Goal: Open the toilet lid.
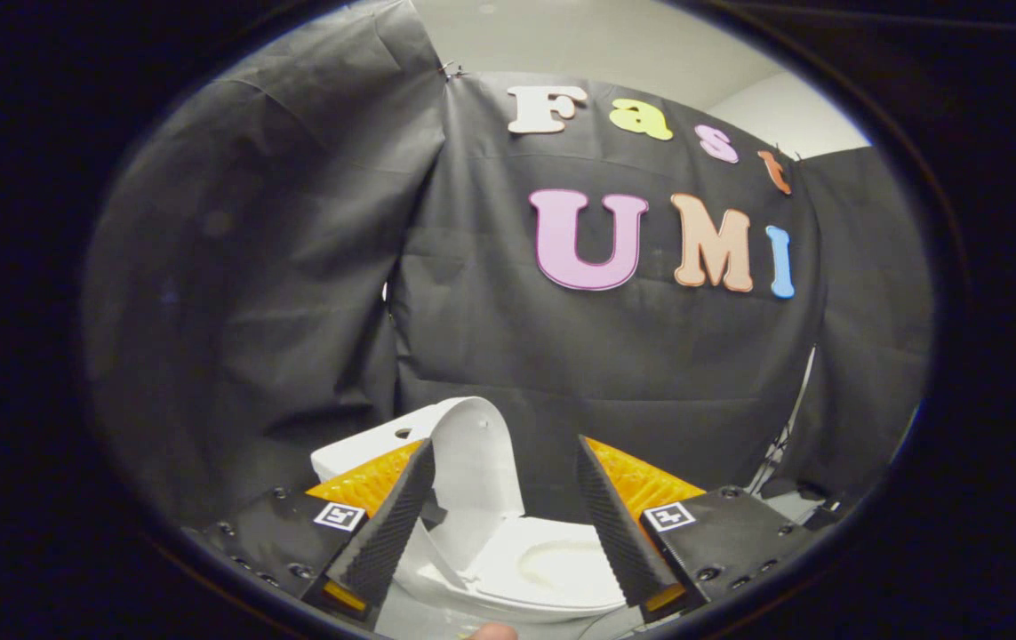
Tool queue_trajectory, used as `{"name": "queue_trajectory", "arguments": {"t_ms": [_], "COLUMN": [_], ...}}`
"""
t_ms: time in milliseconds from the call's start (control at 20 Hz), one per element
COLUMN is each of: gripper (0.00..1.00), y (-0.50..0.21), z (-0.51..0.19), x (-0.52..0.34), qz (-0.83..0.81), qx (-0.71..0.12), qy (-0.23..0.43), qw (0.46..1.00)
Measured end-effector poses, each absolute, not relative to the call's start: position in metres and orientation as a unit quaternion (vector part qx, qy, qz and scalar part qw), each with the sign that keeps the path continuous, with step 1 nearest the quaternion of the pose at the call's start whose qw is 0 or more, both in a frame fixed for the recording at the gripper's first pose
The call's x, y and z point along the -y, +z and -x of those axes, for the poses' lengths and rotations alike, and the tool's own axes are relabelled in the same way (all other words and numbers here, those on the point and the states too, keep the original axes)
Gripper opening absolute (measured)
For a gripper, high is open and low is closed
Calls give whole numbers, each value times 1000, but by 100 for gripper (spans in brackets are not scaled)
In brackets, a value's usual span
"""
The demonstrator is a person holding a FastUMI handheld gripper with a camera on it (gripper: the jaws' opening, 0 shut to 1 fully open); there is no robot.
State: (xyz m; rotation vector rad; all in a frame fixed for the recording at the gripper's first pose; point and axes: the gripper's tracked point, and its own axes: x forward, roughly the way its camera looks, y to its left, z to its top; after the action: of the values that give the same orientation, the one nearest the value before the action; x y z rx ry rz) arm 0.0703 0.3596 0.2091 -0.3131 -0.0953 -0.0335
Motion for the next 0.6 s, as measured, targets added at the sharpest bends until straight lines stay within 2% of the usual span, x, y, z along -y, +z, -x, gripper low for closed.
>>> {"name": "queue_trajectory", "arguments": {"t_ms": [350, 600], "gripper": [98, 98], "y": [244, 226], "z": [-61, -51], "x": [-302, -253], "qz": [161, 144], "qx": [61, 68], "qy": [-7, 16], "qw": [985, 987]}}
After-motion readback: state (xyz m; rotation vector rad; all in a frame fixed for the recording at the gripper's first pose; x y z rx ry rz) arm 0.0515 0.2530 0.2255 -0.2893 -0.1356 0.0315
